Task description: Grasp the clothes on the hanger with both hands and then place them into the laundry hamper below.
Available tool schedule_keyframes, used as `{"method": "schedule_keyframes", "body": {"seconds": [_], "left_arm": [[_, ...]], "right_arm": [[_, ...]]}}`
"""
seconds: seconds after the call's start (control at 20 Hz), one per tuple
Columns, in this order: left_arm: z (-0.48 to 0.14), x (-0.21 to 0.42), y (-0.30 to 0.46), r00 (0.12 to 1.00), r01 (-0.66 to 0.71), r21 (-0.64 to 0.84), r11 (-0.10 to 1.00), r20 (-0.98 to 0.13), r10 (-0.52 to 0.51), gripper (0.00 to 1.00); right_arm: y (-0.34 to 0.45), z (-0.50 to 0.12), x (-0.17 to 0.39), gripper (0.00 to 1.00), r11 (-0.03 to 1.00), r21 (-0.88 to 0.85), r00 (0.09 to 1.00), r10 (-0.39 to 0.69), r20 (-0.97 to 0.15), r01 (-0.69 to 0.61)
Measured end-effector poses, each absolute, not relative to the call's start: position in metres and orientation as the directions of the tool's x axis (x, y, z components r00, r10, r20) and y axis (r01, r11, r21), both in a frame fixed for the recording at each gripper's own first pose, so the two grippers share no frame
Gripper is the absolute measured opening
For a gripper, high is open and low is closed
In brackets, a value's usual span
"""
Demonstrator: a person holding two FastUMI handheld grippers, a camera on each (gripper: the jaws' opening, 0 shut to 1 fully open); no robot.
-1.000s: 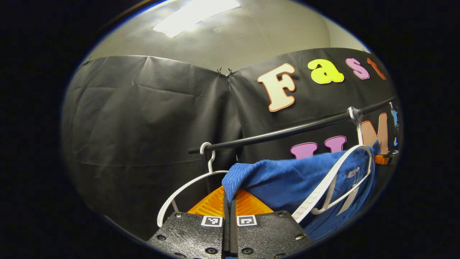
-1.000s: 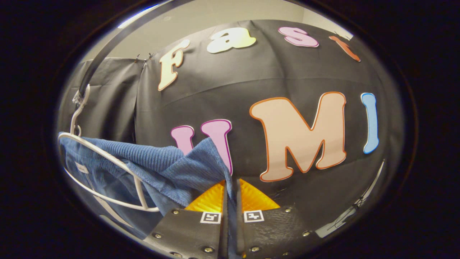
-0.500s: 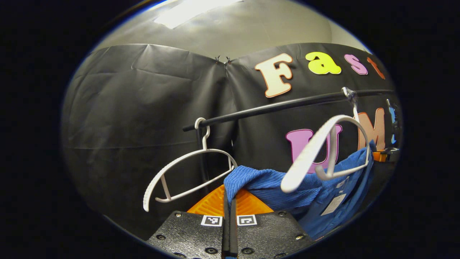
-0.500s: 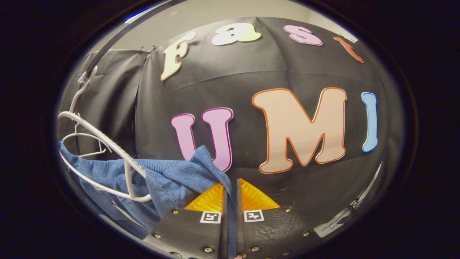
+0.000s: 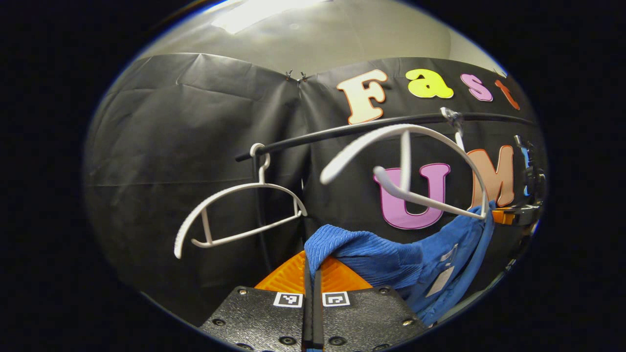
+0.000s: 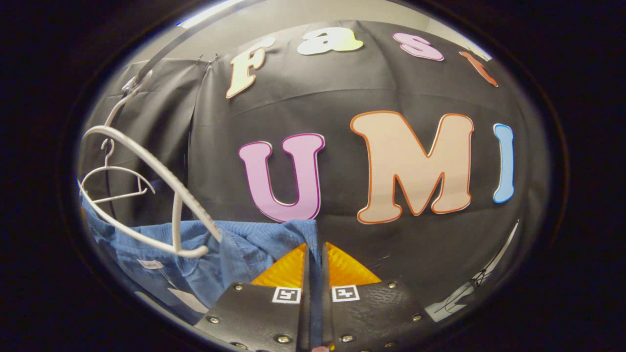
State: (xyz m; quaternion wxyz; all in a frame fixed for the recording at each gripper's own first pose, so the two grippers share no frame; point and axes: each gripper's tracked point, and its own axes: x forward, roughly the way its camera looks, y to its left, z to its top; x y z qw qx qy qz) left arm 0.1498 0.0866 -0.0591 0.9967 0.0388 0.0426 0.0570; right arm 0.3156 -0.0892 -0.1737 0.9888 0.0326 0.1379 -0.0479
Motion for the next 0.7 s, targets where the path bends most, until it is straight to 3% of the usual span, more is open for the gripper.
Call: {"method": "schedule_keyframes", "body": {"seconds": [0.25,0.45,0.5,0.65,0.7], "left_arm": [[-0.106,0.149,0.022,0.987,0.044,0.045,0.998,-0.155,-0.036,0.00],[-0.224,0.122,-0.063,0.908,0.250,0.072,0.965,-0.365,-0.208,0.05],[-0.262,0.108,-0.078,0.867,0.294,0.093,0.951,-0.444,-0.225,0.10],[-0.323,0.069,-0.109,0.777,0.401,0.080,0.913,-0.557,-0.293,0.58],[-0.336,0.057,-0.121,0.757,0.423,0.067,0.904,-0.574,-0.312,0.59]], "right_arm": [[-0.078,-0.212,0.292,0.09,0.996,0.035,0.937,-0.068,-0.342,0.085],[-0.075,-0.244,0.264,0.09,0.997,0.026,0.913,-0.057,-0.405,0.074],[-0.078,-0.251,0.255,0.09,0.997,0.020,0.906,-0.058,-0.420,0.073],[-0.090,-0.268,0.234,0.09,0.996,0.016,0.888,-0.071,-0.454,0.087],[-0.096,-0.273,0.226,0.09,0.995,0.021,0.882,-0.077,-0.465,0.097]]}}
